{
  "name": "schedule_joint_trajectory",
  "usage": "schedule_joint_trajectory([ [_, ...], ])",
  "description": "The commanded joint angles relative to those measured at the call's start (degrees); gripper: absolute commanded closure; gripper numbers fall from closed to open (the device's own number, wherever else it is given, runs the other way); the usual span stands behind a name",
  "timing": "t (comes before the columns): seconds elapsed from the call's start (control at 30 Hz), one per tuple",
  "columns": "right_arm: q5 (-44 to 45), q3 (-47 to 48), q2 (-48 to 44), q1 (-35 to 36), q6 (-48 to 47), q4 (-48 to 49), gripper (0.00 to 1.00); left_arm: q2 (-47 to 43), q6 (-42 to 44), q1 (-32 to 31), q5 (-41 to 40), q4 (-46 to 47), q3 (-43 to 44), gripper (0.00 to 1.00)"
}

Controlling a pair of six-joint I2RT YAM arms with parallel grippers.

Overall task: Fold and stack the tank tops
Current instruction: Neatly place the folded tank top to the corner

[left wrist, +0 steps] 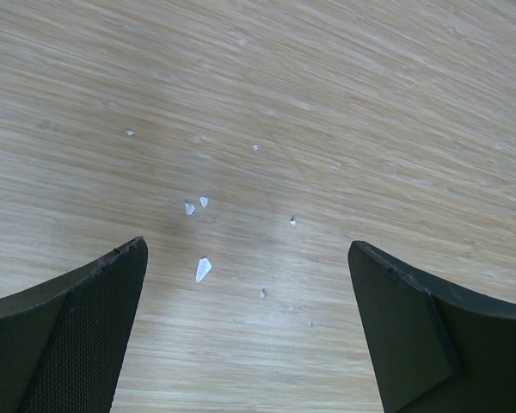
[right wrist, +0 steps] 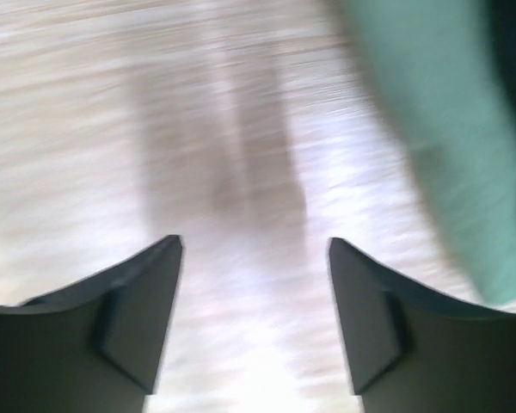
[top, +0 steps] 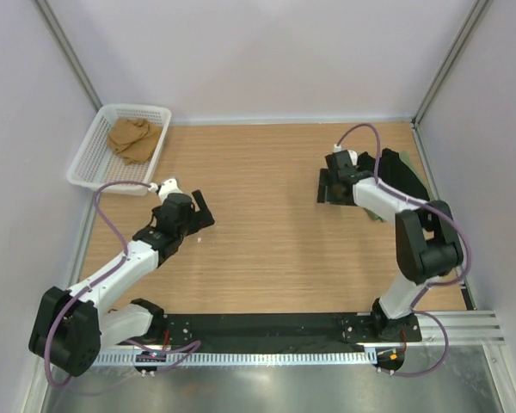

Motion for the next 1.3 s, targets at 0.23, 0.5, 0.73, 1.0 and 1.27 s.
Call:
schedule_joint_trajectory([
  [0.23,1.79,-23.11,-29.16,19.24,2.37,27.59,0.0,-16.82,0.48,-0.1,-1.27,3.94,-7.69,0.0],
  [0.5,5.29,-41.04,-44.98,20.39,3.78,37.19,0.0,-29.84,3.99,-0.1,-1.81,0.34,-13.92,0.0],
  [0.73,7.5,-44.4,-46.84,20.39,5.19,40.62,0.0,-39.34,5.49,-0.1,-2.5,1.91,-18.67,0.0],
  [1.0,1.79,-44.31,-46.14,20.39,3.43,40.71,0.0,-40.32,5.31,-0.1,-3.29,1.3,-19.03,0.0],
  [1.27,1.87,-44.4,-46.32,20.3,3.78,40.45,0.0,-38.65,4.79,-0.1,-2.5,1.74,-18.94,0.0],
])
